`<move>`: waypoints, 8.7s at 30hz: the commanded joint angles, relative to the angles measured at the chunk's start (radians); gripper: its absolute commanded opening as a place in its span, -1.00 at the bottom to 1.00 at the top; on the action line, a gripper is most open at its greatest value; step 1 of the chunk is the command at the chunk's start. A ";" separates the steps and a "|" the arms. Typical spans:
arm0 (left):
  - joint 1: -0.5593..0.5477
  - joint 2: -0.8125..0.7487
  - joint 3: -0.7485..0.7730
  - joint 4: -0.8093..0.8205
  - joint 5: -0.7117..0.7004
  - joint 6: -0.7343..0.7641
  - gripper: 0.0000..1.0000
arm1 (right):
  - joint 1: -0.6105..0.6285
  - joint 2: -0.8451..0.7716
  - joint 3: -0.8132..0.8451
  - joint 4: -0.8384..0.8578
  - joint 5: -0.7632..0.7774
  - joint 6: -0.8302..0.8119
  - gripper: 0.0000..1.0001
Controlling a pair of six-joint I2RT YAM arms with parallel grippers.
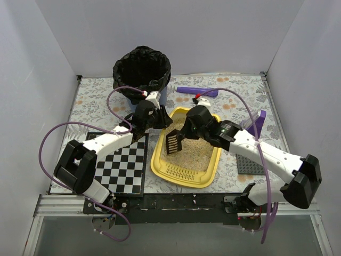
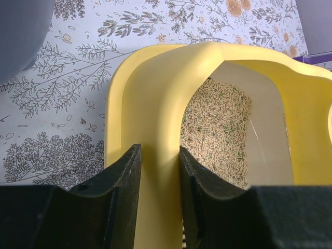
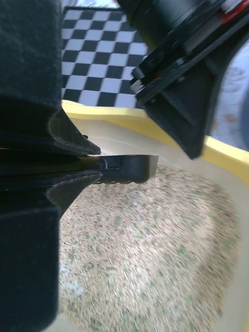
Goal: Clean the litter box
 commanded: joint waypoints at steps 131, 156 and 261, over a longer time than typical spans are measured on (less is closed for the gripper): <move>-0.011 -0.058 -0.044 -0.016 0.077 -0.035 -0.86 | -0.077 0.363 0.160 -0.009 -0.454 -0.567 -0.97; -0.010 -0.054 -0.049 0.000 0.088 -0.043 -0.89 | -0.094 0.171 0.007 0.096 -0.882 -0.464 -0.97; -0.231 -0.299 -0.240 -0.245 -0.455 -0.638 -1.00 | 0.333 0.479 -0.185 -0.360 0.635 1.489 -0.97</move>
